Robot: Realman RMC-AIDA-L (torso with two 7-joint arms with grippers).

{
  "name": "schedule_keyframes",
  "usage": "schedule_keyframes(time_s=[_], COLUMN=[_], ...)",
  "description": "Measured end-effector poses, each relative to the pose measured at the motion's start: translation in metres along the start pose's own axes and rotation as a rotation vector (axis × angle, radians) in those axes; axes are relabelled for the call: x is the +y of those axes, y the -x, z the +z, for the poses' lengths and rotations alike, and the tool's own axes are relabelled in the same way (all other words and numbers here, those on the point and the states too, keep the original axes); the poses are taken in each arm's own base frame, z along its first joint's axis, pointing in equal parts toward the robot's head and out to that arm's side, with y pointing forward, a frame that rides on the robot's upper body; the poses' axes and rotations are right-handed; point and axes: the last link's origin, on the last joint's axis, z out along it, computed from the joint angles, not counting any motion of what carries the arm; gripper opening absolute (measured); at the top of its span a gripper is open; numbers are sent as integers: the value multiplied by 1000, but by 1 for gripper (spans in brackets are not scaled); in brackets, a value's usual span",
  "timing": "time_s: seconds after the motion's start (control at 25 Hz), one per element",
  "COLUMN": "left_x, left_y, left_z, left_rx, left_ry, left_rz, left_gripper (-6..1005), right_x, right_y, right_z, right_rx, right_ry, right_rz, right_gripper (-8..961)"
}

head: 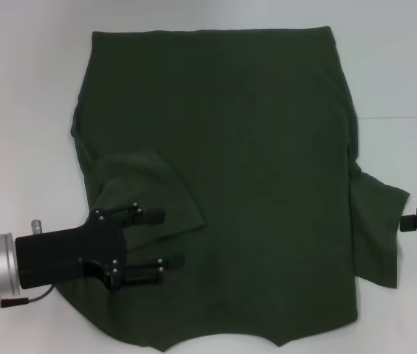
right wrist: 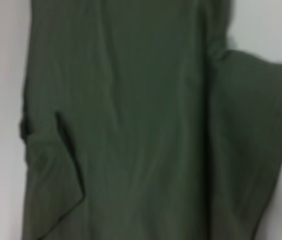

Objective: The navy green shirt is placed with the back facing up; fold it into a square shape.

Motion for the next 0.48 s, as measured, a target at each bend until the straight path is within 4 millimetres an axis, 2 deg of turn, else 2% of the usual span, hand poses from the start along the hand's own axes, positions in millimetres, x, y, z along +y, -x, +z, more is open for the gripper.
schedule_keyframes(time_s=[0.28,0.48], left_x=[-1,-1], left_y=[-2,-3], left_z=[2,3], left_rx=[7,7], left_ry=[3,3], left_rz=[1,0], left_gripper=[817,817], right_x=[-5,-7], right_y=[1,-2], right_z=[3,14], right_rx=[-12,1], right_ry=[-33,-34], right_rz=[9,19], right_gripper=[924,924])
